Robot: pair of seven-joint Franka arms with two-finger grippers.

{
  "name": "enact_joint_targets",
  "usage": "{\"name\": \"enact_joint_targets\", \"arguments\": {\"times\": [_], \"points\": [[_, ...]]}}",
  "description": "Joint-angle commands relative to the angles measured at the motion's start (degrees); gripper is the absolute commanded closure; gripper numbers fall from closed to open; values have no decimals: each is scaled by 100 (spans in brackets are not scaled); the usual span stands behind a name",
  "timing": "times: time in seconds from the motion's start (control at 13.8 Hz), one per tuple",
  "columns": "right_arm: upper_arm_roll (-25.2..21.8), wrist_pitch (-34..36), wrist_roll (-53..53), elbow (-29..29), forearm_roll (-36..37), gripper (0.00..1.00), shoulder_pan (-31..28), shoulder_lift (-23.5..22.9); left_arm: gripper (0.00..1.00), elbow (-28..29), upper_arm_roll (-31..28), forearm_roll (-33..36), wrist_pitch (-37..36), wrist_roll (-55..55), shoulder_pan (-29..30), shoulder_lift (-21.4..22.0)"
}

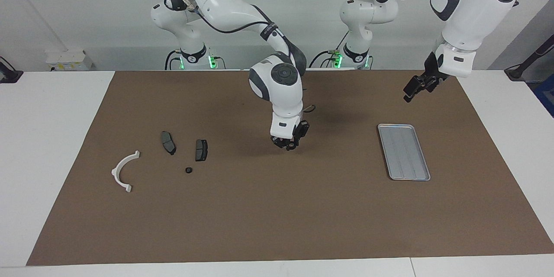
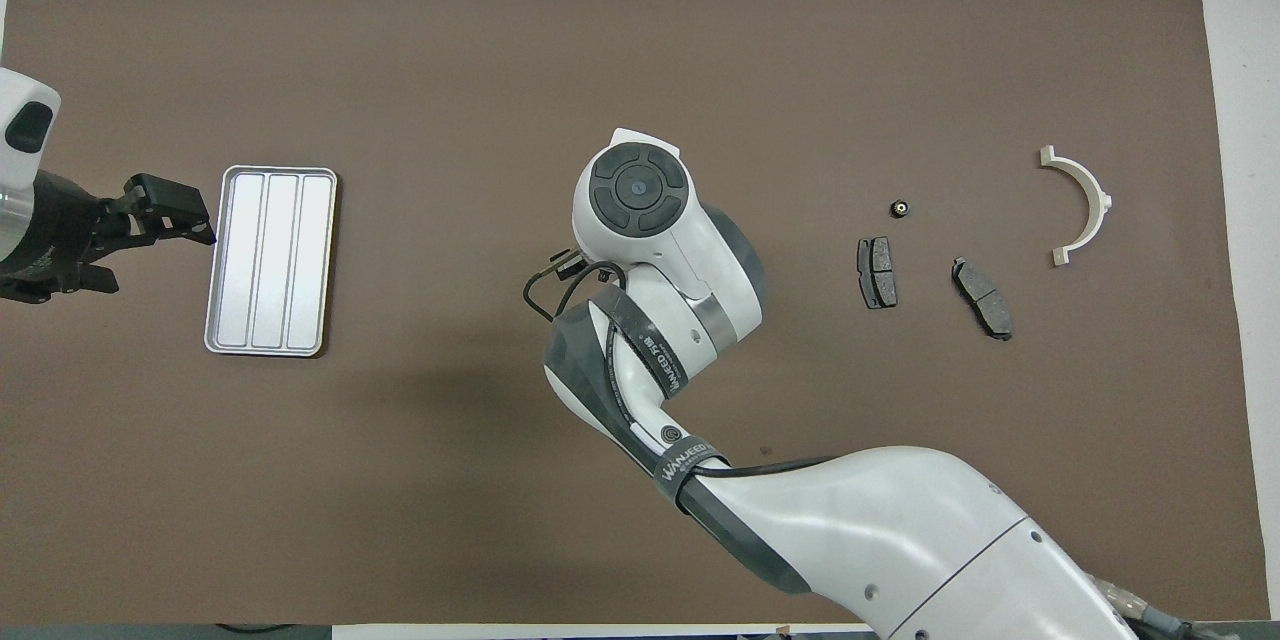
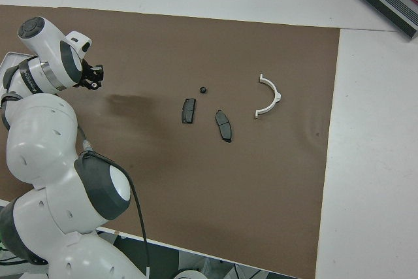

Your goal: Pick bearing gear from pile to tray

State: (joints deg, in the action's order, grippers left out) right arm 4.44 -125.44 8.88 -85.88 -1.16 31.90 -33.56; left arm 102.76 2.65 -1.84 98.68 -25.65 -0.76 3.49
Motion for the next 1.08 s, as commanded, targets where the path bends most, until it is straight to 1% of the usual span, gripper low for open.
{"name": "enact_joint_targets", "arguments": {"times": [0.0,0.14,0.36,0.72,1.01], "points": [[21,-244,97,-78,46,100,18,-63,0,419,-36,-106,309,-212,-56,204],[21,-314,97,-78,54,100,27,-142,0,499,-36,-106,310,-195,-56,222],[21,-516,88,-227,107,100,27,-168,0,788,-28,-106,608,-221,-161,230],[21,-727,97,-272,160,100,36,-300,0,938,-28,-106,828,-476,-267,231],[21,-1061,114,-386,160,100,98,-379,0,1114,-28,-106,1021,-599,-276,231]]}}
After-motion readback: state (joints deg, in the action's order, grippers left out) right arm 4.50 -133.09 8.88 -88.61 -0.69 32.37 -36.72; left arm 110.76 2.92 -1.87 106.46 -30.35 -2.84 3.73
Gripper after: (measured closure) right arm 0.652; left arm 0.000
